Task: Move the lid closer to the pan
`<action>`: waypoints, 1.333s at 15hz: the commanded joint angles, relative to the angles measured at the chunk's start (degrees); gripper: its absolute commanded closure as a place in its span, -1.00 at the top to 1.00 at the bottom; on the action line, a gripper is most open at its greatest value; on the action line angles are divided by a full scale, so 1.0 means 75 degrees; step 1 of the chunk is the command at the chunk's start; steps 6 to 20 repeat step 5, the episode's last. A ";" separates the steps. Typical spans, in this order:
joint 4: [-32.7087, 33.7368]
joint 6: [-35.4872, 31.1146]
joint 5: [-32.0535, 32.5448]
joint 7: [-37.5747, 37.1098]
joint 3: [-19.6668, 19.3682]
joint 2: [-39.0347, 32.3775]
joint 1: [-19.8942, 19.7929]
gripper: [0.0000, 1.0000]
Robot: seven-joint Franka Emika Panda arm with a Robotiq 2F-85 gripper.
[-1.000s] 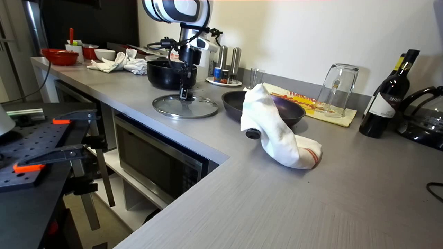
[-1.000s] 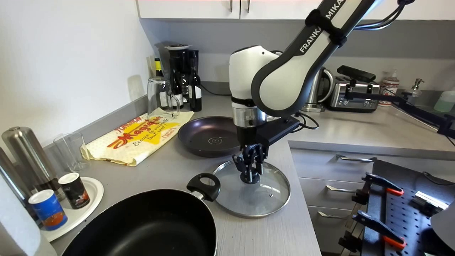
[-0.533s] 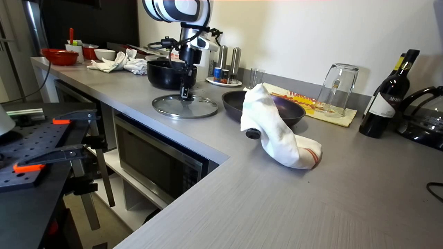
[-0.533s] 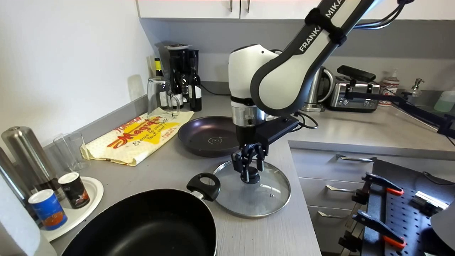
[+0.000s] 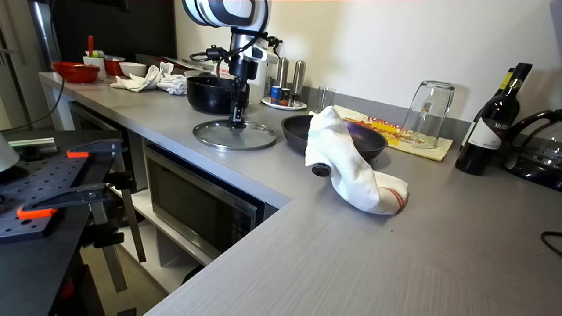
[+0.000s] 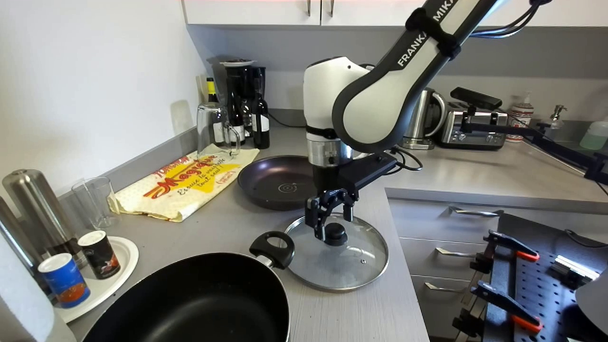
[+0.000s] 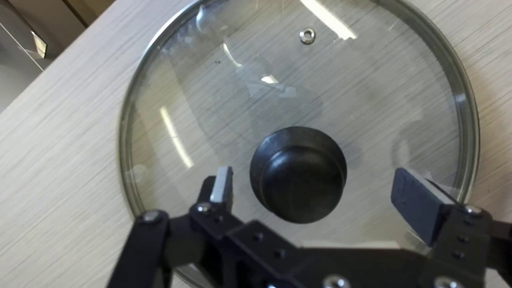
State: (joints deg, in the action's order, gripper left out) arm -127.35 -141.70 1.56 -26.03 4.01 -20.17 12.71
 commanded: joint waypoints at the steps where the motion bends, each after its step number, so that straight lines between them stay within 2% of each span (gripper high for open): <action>1: 0.0034 -0.0049 0.0185 -0.0237 -0.0144 0.0027 0.0169 1.00; 2: 0.0017 0.0019 -0.0005 0.0025 -0.0054 0.0005 0.0048 1.00; 20: 0.0019 0.0019 0.0016 0.0024 -0.0066 0.0006 0.0055 1.00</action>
